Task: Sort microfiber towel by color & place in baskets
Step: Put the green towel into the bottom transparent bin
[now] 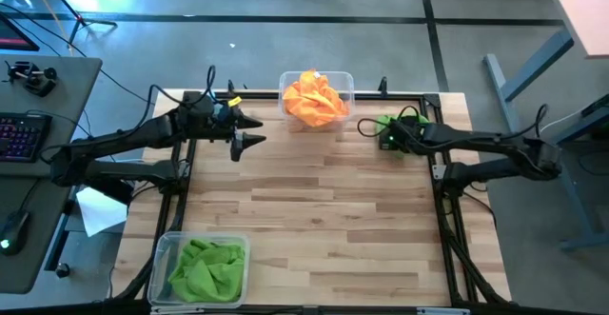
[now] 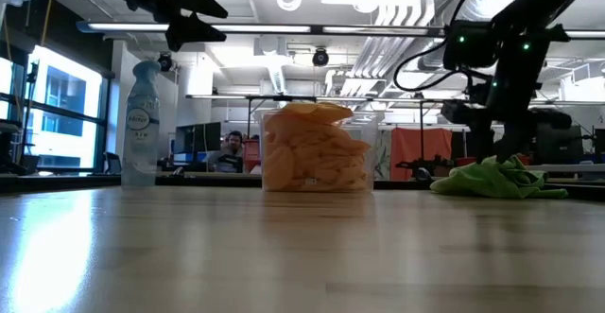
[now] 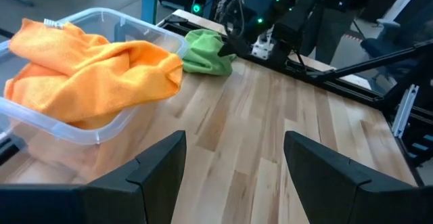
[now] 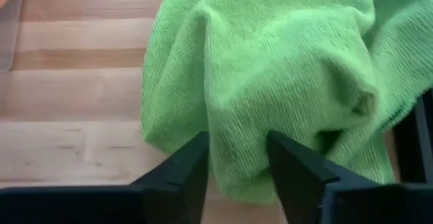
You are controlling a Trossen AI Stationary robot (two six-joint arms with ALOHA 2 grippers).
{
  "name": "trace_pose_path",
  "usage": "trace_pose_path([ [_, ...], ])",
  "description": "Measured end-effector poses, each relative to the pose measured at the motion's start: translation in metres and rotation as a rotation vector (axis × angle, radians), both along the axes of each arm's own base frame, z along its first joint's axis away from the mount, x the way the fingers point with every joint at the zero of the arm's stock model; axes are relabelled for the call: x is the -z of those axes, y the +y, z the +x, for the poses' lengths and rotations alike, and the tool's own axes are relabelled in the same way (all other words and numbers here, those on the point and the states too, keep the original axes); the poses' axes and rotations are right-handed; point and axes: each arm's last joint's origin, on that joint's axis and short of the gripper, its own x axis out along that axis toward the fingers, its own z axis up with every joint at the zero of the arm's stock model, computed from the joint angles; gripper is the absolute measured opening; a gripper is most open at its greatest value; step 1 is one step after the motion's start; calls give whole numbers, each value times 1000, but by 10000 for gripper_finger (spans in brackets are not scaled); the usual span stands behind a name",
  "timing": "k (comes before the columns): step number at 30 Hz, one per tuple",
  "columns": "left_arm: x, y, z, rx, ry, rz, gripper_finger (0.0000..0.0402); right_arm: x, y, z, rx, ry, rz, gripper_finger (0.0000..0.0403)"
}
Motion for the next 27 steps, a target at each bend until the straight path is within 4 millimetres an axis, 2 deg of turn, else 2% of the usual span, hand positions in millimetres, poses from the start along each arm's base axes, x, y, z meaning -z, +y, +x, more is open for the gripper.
trace_pose_path([
  [5,1,0,1,-1,1,-10,239,13,-7,4,21,64,37,201],
  [9,1,-1,1,5,1,-11,239,24,-9,9,-20,123,67,194],
  [12,1,-9,4,42,2,-7,239,26,-6,16,-111,117,73,138],
  [15,0,-20,7,38,8,22,239,22,-1,20,-187,90,60,41],
  [16,0,-25,9,32,10,35,239,19,2,21,-208,81,54,21],
  [19,-4,-38,11,14,11,75,239,6,11,20,-247,37,13,23],
  [21,-13,-47,12,17,-13,110,239,-12,17,20,-302,-3,-21,19],
  [23,-22,-55,13,18,-33,159,239,-34,25,23,-392,-65,-78,7],
  [27,-40,-70,13,20,-68,248,239,-88,43,26,-585,-201,-210,6],
])
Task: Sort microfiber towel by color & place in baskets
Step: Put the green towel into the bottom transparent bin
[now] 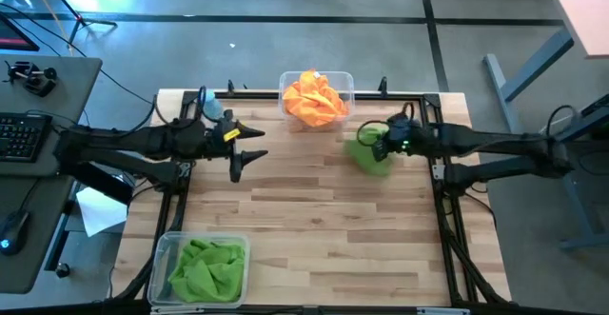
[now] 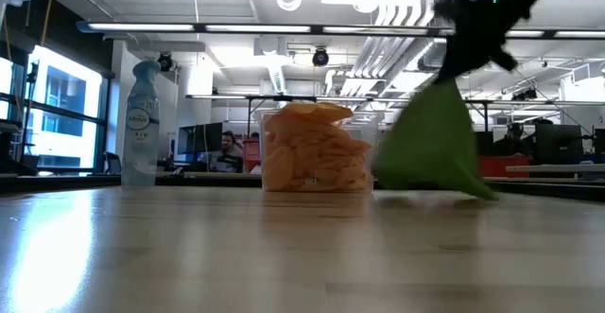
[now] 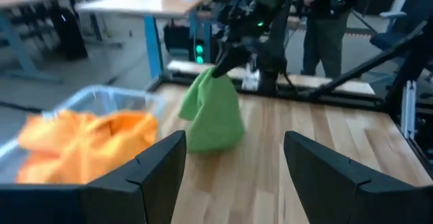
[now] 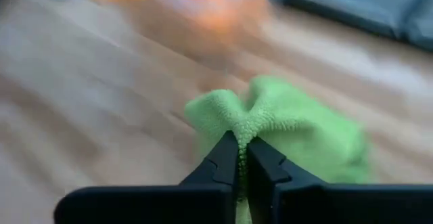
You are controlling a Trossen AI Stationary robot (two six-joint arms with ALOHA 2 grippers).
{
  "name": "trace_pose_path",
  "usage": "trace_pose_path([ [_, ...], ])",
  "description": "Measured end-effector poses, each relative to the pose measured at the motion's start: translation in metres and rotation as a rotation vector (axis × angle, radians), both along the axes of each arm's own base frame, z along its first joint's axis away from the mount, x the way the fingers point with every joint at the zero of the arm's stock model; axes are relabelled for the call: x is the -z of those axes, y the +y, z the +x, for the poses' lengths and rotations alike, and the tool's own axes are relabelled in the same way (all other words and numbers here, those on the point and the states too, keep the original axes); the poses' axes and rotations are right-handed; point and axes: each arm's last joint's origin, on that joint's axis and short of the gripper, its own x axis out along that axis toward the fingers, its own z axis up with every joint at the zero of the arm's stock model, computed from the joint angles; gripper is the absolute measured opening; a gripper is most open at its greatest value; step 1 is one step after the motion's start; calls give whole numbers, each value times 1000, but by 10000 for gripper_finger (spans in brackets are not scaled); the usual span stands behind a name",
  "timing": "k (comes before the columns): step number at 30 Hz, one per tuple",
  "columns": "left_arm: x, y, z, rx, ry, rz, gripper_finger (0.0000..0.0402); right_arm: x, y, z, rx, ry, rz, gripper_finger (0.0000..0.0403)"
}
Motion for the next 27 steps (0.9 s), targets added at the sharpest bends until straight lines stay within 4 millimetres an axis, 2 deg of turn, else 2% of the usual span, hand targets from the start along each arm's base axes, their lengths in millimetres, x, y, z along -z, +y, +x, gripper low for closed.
trace_pose_path([
  [6,-15,-17,16,-18,-6,35,239,-71,29,10,-238,-169,-124,2],
  [12,-15,-31,54,-17,42,13,239,-124,52,42,-431,-240,-293,2],
  [15,-18,-36,73,-36,54,33,239,-134,60,64,-516,-203,-350,1],
  [19,-27,-40,93,-38,24,31,239,-135,72,94,-646,-151,-388,1],
  [23,-33,-42,103,-38,8,28,239,-130,84,119,-731,-110,-413,1],
  [27,-32,-43,108,-23,13,25,239,-128,94,135,-805,-88,-435,0],
])
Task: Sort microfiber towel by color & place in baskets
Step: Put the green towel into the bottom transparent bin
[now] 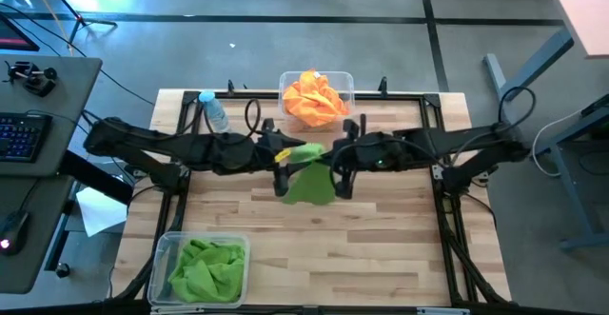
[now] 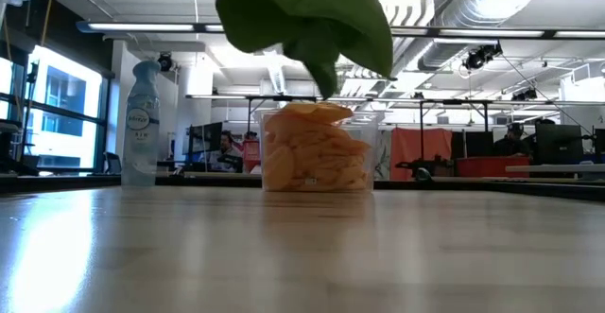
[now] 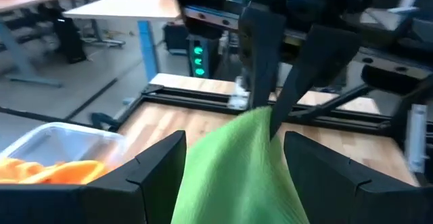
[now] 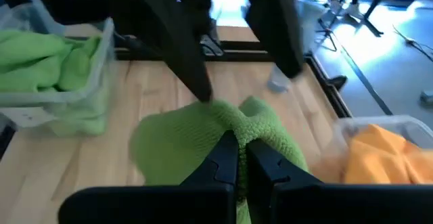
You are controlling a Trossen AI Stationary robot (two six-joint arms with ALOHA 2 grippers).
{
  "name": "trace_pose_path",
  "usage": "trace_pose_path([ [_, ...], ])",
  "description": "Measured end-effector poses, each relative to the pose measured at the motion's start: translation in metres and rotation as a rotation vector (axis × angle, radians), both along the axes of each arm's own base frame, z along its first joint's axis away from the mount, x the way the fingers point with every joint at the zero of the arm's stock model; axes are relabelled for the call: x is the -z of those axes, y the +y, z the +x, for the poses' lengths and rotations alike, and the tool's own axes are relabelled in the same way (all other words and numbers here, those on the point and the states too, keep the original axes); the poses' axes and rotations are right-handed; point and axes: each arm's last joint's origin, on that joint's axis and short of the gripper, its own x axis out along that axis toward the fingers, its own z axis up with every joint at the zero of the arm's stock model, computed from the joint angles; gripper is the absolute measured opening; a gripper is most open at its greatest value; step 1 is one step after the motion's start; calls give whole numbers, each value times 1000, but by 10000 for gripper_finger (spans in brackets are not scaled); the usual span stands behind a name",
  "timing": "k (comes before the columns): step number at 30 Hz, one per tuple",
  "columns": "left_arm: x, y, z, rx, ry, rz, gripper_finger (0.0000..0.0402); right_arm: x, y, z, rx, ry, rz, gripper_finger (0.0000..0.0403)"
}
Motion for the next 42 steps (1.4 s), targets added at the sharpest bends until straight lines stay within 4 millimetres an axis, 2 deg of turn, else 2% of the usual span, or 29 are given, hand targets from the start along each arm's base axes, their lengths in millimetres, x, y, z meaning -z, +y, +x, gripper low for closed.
trace_pose_path([
  [7,10,-7,9,115,26,-77,239,-10,5,12,-55,-71,-48,0],
  [12,16,-11,14,124,45,-76,239,-17,9,16,-175,-140,-55,0],
  [17,18,-12,15,114,48,-105,234,-18,9,16,-181,-147,-54,0],
  [21,19,-11,14,109,60,-106,185,-17,9,16,-180,-144,-54,0],
  [27,21,-11,13,109,88,-104,29,-16,7,16,-158,-135,-44,1],
  [28,20,-11,11,107,89,-109,15,-15,7,15,-148,-129,-52,3],
  [32,12,-8,1,78,70,-142,12,-13,5,14,-123,-90,-125,20],
  [36,1,-5,-15,42,67,-148,4,-8,3,10,-73,-29,-119,51],
  [42,-9,-7,-34,3,50,-180,2,3,-3,-10,-45,170,-96,105],
])
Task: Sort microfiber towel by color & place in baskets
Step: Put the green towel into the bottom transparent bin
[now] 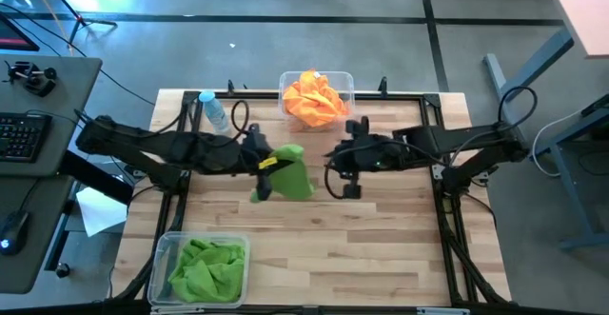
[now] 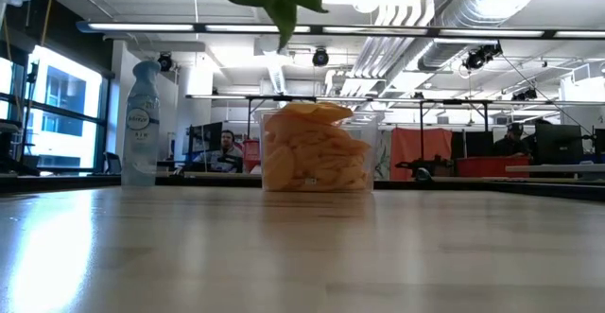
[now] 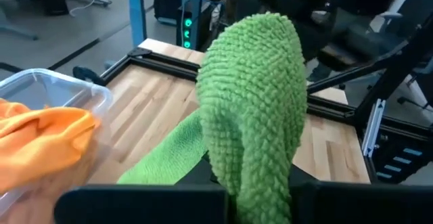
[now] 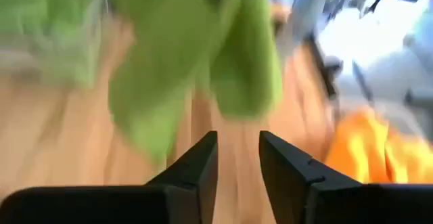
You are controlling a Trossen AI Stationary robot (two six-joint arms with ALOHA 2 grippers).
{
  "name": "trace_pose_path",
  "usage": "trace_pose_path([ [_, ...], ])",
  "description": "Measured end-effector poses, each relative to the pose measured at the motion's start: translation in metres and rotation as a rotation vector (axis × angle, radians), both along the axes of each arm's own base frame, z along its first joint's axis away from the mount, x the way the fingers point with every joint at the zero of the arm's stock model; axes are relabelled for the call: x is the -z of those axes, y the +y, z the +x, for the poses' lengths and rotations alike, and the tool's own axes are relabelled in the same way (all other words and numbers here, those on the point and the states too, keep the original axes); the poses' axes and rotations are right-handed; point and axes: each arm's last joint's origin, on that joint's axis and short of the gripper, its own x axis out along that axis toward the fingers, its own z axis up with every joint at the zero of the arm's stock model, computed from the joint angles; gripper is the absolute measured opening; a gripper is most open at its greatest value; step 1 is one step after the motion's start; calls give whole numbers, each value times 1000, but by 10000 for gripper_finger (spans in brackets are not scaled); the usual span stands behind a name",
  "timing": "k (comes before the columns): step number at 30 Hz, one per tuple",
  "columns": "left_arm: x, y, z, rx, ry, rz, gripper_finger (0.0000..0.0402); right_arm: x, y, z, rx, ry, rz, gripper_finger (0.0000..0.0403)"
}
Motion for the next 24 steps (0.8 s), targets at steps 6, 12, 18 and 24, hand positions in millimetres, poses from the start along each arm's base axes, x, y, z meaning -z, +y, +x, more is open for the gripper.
trace_pose_path([
  [6,-2,-7,-5,3,-4,2,1,41,-5,-23,30,273,51,62],
  [12,-1,-12,-7,3,2,5,1,99,-9,-59,18,196,180,19],
  [18,-1,-13,-7,6,4,6,1,137,-16,-114,-92,-31,334,3],
  [24,-1,-9,-6,-8,4,6,1,190,-27,-155,-58,-105,329,3],
])
